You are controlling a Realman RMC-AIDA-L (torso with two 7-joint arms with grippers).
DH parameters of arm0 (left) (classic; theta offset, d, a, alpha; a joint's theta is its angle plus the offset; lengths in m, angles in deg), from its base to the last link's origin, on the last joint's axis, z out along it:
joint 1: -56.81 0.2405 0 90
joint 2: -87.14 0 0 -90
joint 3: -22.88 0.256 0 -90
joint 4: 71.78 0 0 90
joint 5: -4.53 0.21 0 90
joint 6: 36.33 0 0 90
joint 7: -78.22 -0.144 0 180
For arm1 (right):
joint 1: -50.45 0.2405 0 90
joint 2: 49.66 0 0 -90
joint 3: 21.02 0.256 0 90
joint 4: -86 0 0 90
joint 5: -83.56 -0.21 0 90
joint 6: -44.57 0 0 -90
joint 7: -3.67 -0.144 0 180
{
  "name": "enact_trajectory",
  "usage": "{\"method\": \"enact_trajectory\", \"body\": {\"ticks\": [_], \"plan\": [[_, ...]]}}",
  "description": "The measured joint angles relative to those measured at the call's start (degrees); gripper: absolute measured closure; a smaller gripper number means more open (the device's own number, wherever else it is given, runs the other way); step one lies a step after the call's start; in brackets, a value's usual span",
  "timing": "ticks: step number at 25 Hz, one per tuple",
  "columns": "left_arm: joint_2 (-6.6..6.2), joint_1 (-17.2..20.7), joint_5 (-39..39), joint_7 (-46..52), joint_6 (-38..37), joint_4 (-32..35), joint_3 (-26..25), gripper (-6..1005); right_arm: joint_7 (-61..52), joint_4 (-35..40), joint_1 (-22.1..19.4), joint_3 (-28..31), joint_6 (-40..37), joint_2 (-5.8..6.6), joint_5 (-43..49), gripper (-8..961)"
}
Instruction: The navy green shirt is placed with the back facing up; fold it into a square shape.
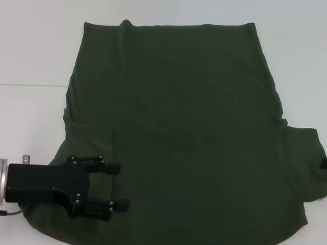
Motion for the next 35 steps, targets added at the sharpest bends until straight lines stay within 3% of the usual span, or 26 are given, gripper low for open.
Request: {"method": "enact_trajectory", "body": {"ticks": [26, 35], "plan": [[0.14, 0.23, -0.14, -0.22, 0.09, 0.00, -0.43, 97, -0.18, -0.28, 0.04, -2.64, 1.40, 0.10, 0.18, 145], [0.18, 0.24, -0.14, -0.22, 0.09, 0.00, -0.47, 97, 0.12, -0.49, 0.59, -3.07, 2.53, -0.43, 0.17, 151]]}}
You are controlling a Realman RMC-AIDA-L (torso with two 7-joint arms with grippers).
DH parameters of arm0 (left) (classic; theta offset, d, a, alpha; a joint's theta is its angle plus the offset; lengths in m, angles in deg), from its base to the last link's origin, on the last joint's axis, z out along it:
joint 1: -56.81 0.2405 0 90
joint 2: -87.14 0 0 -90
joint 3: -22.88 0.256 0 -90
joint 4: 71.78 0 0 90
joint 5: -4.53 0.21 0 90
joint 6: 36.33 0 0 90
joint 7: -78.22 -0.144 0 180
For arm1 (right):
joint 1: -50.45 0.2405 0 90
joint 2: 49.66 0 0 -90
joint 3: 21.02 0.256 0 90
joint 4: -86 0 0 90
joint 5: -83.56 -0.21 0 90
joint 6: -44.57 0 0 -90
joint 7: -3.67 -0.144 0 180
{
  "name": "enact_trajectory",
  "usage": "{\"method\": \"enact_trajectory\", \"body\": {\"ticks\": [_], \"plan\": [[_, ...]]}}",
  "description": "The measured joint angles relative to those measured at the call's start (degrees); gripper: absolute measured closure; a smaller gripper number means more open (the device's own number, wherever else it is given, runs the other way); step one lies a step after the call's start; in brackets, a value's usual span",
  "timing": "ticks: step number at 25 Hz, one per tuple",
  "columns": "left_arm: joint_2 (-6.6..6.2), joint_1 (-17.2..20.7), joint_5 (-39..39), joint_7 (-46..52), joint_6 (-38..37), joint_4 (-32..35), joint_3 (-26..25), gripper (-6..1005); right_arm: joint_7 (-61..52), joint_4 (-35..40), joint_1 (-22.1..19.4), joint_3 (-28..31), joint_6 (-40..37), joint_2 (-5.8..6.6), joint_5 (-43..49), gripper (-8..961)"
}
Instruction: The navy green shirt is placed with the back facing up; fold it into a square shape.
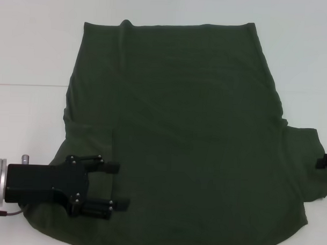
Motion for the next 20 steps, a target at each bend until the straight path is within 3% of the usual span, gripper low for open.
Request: {"method": "enact_trajectory", "body": {"ticks": [11, 20], "plan": [[0.00, -0.02, -0.06, 0.00, 0.00, 0.00, -0.05, 97, -0.16, -0.76, 0.16, -1.58, 0.56, 0.51, 0.00, 158], [0.00, -0.26, -0.14, 0.14, 0.08, 0.00, -0.05, 97, 0.18, -1.17, 0.74, -1.85, 1.16, 0.08, 0.00, 164]]}}
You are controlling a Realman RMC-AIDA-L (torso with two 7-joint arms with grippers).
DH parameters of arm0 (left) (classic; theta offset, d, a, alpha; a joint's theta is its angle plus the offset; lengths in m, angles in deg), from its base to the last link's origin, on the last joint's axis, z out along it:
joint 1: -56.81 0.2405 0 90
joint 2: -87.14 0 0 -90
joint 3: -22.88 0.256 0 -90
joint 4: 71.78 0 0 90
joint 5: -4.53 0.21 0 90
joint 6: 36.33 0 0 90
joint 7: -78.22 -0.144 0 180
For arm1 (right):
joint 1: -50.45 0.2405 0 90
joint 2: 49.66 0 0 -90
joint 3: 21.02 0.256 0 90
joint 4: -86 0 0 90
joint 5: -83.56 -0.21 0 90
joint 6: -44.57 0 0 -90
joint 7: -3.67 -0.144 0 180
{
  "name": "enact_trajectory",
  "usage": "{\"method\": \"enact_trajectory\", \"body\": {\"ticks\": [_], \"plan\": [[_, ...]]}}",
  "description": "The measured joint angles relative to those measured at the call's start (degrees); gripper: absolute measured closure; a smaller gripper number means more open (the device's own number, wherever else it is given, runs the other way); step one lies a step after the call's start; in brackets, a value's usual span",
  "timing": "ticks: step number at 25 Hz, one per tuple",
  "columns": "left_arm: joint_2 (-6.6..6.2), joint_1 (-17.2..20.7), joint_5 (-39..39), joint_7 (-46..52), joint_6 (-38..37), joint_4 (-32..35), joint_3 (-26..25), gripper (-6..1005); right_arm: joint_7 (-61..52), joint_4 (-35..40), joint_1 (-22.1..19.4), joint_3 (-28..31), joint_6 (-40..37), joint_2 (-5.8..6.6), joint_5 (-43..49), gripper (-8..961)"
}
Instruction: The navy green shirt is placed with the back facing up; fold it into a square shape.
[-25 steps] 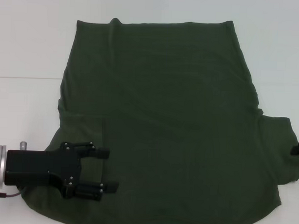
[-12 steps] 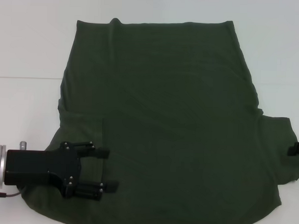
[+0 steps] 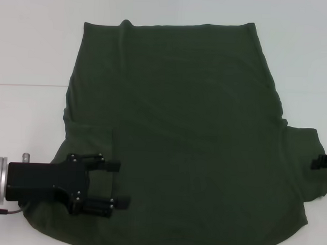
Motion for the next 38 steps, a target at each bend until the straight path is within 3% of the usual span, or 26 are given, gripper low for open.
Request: {"method": "enact_trajectory", "body": {"ticks": [21, 32, 38], "plan": [[0.07, -0.01, -0.62, 0.04, 0.54, 0.00, 0.00, 97, -0.74, -0.09, 0.35, -0.18, -0.19, 0.08, -0.18, 178], [0.09, -0.04, -1.22, -0.08, 0.62, 0.00, 0.00, 97, -1.04, -0.09, 0.60, -0.79, -0.31, 0.27, 0.01, 620], [0.09, -0.20, -1.22, -0.11, 1.14, 0.00, 0.00, 97, -1.06, -0.09, 0.55, -0.79, -0.32, 0.36, 0.02, 762]]}}
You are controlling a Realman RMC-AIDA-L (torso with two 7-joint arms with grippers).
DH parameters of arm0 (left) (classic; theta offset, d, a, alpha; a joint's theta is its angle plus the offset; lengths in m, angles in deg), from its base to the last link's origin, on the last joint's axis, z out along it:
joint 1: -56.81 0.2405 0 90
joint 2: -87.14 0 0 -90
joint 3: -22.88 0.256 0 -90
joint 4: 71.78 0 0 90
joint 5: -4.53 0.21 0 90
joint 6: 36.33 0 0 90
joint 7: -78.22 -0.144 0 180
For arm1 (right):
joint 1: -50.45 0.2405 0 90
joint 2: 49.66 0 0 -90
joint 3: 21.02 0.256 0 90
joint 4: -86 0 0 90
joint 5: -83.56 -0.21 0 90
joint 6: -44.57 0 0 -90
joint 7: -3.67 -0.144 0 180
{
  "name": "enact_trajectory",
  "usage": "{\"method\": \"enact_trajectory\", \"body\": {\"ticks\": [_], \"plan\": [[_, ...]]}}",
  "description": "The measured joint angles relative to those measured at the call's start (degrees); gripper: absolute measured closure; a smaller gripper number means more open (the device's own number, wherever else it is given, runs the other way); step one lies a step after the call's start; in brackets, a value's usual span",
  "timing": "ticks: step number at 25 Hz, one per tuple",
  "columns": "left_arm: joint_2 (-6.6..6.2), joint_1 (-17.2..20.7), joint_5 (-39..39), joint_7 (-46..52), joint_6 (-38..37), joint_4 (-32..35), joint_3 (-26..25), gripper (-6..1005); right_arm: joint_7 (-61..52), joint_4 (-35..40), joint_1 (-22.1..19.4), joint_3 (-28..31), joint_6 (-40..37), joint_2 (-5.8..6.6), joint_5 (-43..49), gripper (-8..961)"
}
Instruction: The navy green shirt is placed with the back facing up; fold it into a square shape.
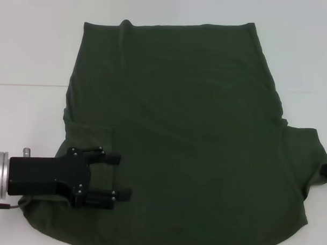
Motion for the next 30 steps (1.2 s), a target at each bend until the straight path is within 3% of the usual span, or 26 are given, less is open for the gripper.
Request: {"method": "enact_trajectory", "body": {"ticks": [10, 13, 18, 30], "plan": [[0.00, -0.08, -0.68, 0.06, 0.18, 0.00, 0.00, 96, 0.59, 0.58, 0.00, -1.68, -0.85, 0.09, -0.01, 820], [0.00, -0.09, -0.76, 0.18, 0.13, 0.00, 0.00, 96, 0.74, 0.64, 0.00, -1.79, -0.95, 0.15, -0.07, 896], [0.00, -0.17, -0.76, 0.27, 0.06, 0.00, 0.00, 96, 1.85, 0.73, -0.19, -1.00, -1.65, 0.31, -0.67, 938], [-0.06, -0.08, -0.76, 0.32, -0.31, 0.00, 0.00, 96, -0.05, 3.65, -1.60, -0.77, -5.65, 1.22, -0.35, 753]]}}
